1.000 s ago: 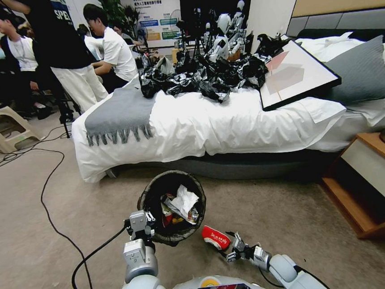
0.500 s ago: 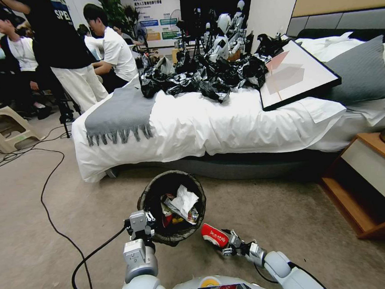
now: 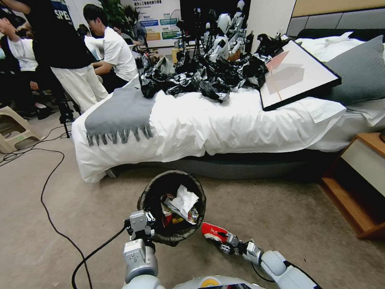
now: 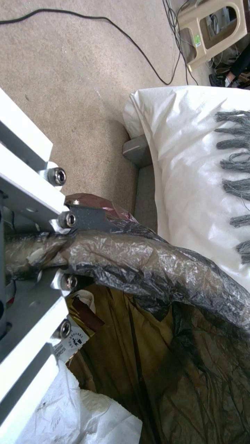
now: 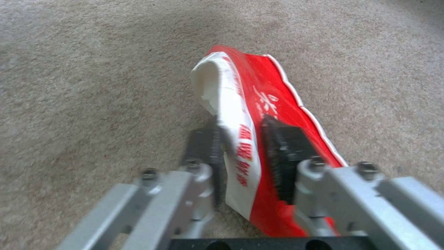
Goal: Pick up the trash bin, then pick up the garbage from the floor and place it into the trash bin.
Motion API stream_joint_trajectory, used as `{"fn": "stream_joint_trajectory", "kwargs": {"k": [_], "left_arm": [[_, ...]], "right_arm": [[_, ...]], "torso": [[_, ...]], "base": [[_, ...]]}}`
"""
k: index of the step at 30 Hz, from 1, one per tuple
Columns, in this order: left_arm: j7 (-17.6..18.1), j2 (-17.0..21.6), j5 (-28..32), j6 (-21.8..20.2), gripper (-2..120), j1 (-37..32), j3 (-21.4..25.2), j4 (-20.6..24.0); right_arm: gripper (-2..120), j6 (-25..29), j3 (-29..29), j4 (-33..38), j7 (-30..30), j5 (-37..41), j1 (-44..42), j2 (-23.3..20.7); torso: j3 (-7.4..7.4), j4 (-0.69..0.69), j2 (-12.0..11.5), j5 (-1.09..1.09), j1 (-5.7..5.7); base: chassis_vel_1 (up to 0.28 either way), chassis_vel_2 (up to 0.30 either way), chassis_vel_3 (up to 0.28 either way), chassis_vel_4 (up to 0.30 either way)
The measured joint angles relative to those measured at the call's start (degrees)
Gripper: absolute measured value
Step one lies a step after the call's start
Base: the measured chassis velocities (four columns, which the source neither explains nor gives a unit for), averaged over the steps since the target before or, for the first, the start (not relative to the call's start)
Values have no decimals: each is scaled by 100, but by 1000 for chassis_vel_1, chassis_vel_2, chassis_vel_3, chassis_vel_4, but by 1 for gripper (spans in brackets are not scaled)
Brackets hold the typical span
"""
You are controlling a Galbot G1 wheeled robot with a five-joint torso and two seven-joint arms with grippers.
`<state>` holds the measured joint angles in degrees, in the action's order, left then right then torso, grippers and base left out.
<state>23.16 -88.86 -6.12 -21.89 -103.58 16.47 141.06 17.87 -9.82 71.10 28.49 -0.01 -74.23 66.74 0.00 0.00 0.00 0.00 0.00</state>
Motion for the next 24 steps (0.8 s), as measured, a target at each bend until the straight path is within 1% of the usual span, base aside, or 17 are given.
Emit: {"fn": "stream_joint_trajectory", "kwargs": {"k": [2,3,4,16,20,24], "left_arm": [[0,0,0,0,0,0,0,0],[0,0,0,0,0,0,0,0],[0,0,0,0,0,0,0,0],[0,0,0,0,0,0,0,0],[0,0,0,0,0,0,0,0],[0,0,0,0,0,0,0,0]], "right_arm": [[4,16,-29,0,3,6,-23,-15],[4,16,-29,0,3,6,-23,-15],[1,20,-36,8,4,8,-34,-32],[0,85,-109,145,-47,97,-55,-51],[0,150,-155,201,-151,177,-72,8],[0,201,-259,337,-418,314,-120,96]], "torso": [[0,0,0,0,0],[0,0,0,0,0],[0,0,0,0,0],[0,0,0,0,0],[0,0,0,0,0],[0,0,0,0,0]], "base": [[0,0,0,0],[0,0,0,0],[0,0,0,0],[0,0,0,0],[0,0,0,0],[0,0,0,0]]}}
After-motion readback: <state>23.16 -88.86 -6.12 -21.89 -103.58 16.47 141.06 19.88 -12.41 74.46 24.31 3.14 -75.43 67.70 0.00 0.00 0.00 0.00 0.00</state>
